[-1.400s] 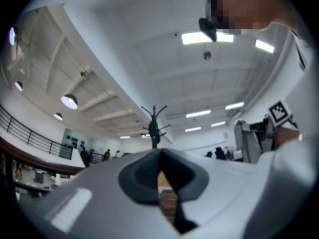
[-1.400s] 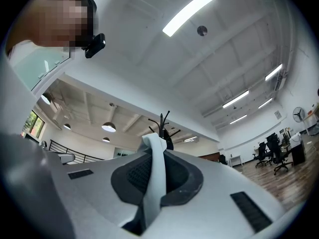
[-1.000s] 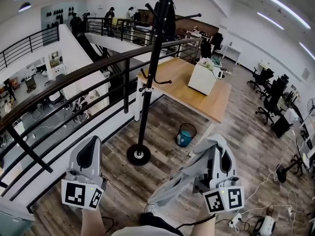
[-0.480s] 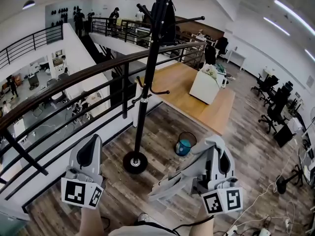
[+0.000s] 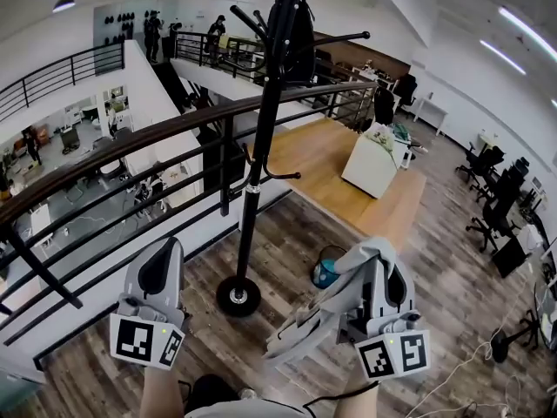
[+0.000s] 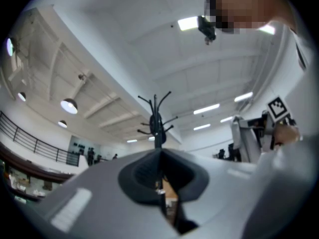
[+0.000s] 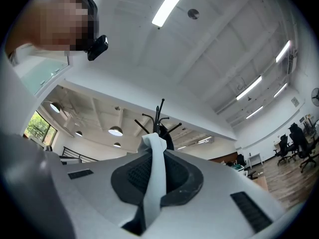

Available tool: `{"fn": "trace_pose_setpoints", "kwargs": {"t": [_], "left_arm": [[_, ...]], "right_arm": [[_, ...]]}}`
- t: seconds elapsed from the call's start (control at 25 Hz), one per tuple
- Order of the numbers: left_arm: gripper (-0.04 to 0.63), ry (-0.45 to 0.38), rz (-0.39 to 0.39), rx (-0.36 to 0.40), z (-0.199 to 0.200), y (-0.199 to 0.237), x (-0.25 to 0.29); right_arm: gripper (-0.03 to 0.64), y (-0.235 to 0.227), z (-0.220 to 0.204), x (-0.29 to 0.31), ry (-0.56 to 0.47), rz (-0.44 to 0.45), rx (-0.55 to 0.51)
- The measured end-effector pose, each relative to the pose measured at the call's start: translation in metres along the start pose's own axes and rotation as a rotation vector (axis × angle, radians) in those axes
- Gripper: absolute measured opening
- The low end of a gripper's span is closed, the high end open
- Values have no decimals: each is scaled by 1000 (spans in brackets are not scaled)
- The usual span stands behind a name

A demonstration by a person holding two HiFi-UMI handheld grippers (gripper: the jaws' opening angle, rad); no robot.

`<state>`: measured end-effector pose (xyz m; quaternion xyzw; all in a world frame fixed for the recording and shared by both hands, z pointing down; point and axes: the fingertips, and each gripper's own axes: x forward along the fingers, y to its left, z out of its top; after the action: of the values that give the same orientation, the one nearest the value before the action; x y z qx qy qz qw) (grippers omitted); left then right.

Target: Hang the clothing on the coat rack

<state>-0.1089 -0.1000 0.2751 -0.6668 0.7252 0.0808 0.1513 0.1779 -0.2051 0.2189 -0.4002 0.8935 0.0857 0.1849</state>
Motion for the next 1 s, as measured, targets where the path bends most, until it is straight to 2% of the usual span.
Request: {"fn": "trace_pose_setpoints", "kwargs": {"t": [0.12,0.48,1.0], "left_arm": [[7,3,17,-5,-14,7,5],[7,15,-5,-13,-31,32,40],[6,-33,-121,-44,-52,82,138]], "right_arm": [[6,-4,-15,9,1,7,7],[6,-7,-26,48,1,-10,12],[6,-11,-24,132,-47,-80,-29]]}}
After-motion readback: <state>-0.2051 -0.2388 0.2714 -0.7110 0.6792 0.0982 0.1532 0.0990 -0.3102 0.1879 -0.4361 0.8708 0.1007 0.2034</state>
